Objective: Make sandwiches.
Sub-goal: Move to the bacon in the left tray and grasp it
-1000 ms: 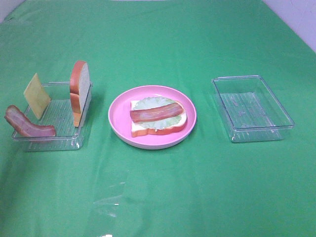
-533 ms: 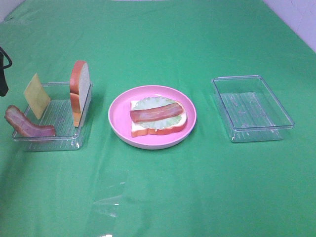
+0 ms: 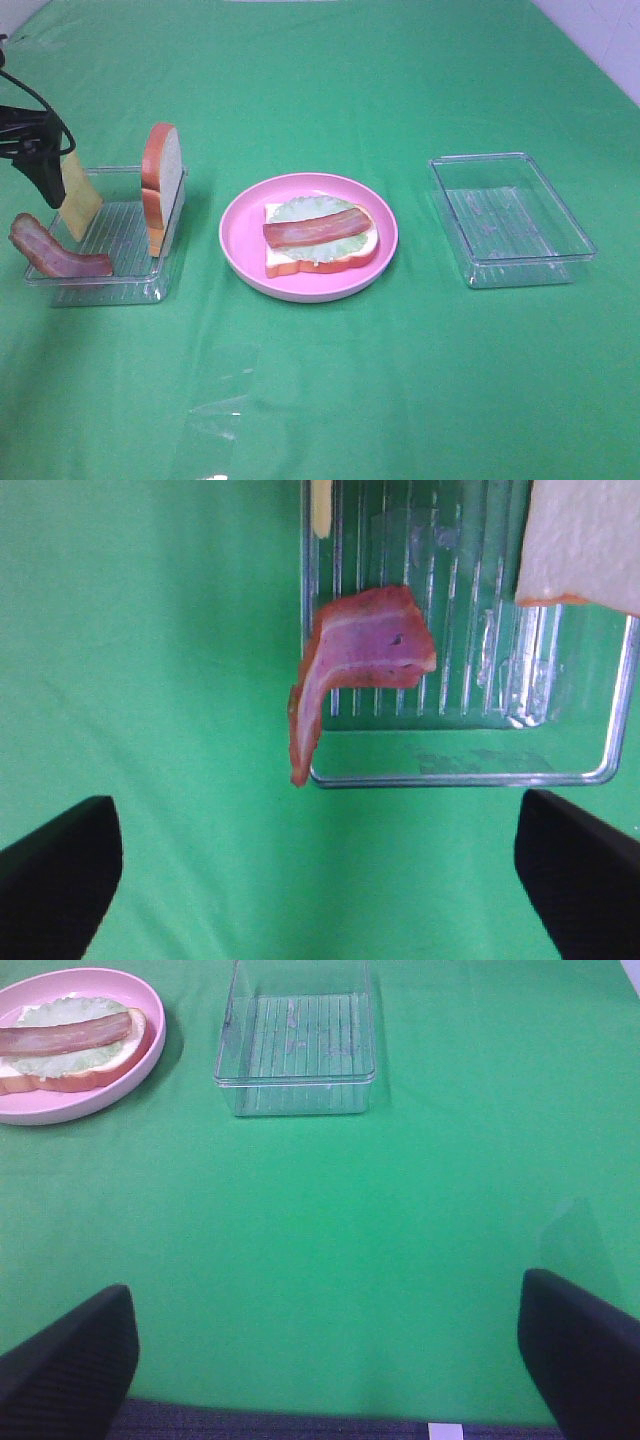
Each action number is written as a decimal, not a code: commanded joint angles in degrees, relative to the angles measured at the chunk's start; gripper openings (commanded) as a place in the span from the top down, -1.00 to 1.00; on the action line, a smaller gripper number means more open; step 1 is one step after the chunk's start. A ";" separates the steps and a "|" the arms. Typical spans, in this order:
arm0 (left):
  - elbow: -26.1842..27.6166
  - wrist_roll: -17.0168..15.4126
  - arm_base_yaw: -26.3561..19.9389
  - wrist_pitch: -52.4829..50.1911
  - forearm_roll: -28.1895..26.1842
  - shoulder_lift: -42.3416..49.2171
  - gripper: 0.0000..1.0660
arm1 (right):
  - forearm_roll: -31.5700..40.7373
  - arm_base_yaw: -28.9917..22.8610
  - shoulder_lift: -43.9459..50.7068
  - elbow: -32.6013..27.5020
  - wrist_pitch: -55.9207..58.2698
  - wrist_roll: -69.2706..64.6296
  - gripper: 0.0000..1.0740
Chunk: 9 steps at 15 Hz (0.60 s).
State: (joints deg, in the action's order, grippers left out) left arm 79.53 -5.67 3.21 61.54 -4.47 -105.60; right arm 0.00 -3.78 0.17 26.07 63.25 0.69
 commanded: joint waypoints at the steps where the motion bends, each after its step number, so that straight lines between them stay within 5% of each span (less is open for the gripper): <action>1: 0.17 -1.49 1.32 -2.23 0.86 -3.09 -0.88 | 0.00 0.40 1.89 0.00 -0.11 0.40 -0.83; 9: 0.17 -2.52 1.38 -8.31 0.74 -10.54 -0.88 | 0.00 0.40 1.89 0.00 -0.11 0.40 -0.83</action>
State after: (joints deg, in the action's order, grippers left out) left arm 79.53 -7.91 4.30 53.57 -3.67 -115.97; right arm 0.00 -3.78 0.17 26.07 63.25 0.69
